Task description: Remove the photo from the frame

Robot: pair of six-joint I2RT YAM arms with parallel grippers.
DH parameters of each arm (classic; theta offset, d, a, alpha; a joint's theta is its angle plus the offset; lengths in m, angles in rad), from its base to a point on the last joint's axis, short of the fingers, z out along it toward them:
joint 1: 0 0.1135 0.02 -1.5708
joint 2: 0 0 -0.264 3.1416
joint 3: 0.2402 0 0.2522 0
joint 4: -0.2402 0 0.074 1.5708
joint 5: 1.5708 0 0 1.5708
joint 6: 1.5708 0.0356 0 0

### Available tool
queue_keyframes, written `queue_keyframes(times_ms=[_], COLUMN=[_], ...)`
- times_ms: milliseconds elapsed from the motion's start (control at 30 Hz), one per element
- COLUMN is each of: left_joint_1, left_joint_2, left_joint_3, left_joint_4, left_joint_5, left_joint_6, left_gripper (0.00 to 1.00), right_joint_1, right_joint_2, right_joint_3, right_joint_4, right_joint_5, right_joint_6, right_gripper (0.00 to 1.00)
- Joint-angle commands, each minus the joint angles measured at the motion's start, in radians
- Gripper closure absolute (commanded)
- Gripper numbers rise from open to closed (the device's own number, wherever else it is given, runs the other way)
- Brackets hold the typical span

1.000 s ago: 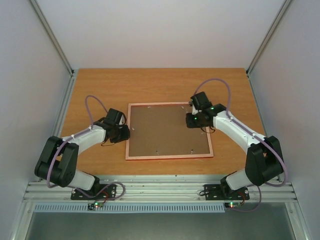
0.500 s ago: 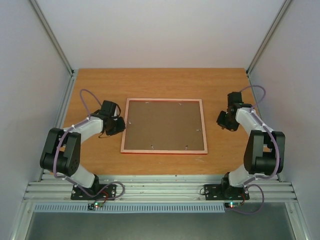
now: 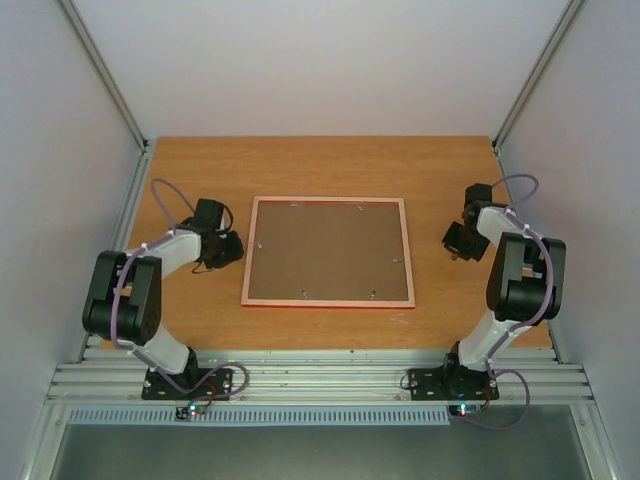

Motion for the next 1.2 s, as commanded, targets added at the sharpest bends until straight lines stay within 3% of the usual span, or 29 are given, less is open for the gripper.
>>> queue_keyframes(times_ms=[0, 133, 333, 433, 500, 867, 1167], left_joint_1=[0.0, 0.0, -0.029, -0.055, -0.073, -0.168, -0.198], left_joint_2=[-0.086, -0.145, -0.223, -0.263, -0.302, -0.501, -0.571], left_joint_3=[-0.031, -0.07, -0.123, -0.138, -0.154, -0.266, -0.359], left_joint_4=[-0.006, -0.011, -0.028, -0.054, -0.07, -0.116, -0.056], left_joint_5=[0.006, 0.023, 0.042, 0.028, 0.012, -0.012, 0.03], left_joint_6=[-0.002, -0.015, -0.035, -0.039, -0.043, -0.09, -0.143], left_gripper=[0.73, 0.68, 0.61, 0.56, 0.55, 0.4, 0.37], right_joint_1=[-0.007, -0.007, -0.006, -0.002, 0.004, 0.178, 0.264], right_joint_2=[0.028, -0.012, -0.097, -0.151, -0.192, -0.466, -0.496], right_joint_3=[-0.004, -0.016, -0.057, -0.076, -0.094, -0.243, -0.338], right_joint_4=[0.004, -0.009, -0.031, -0.047, -0.06, -0.114, -0.055], right_joint_5=[0.024, 0.02, 0.003, -0.04, -0.086, -0.2, -0.338], right_joint_6=[0.009, 0.006, 0.005, 0.001, -0.001, -0.005, 0.0], right_gripper=[0.84, 0.7, 0.56, 0.35, 0.3, 0.35, 0.52])
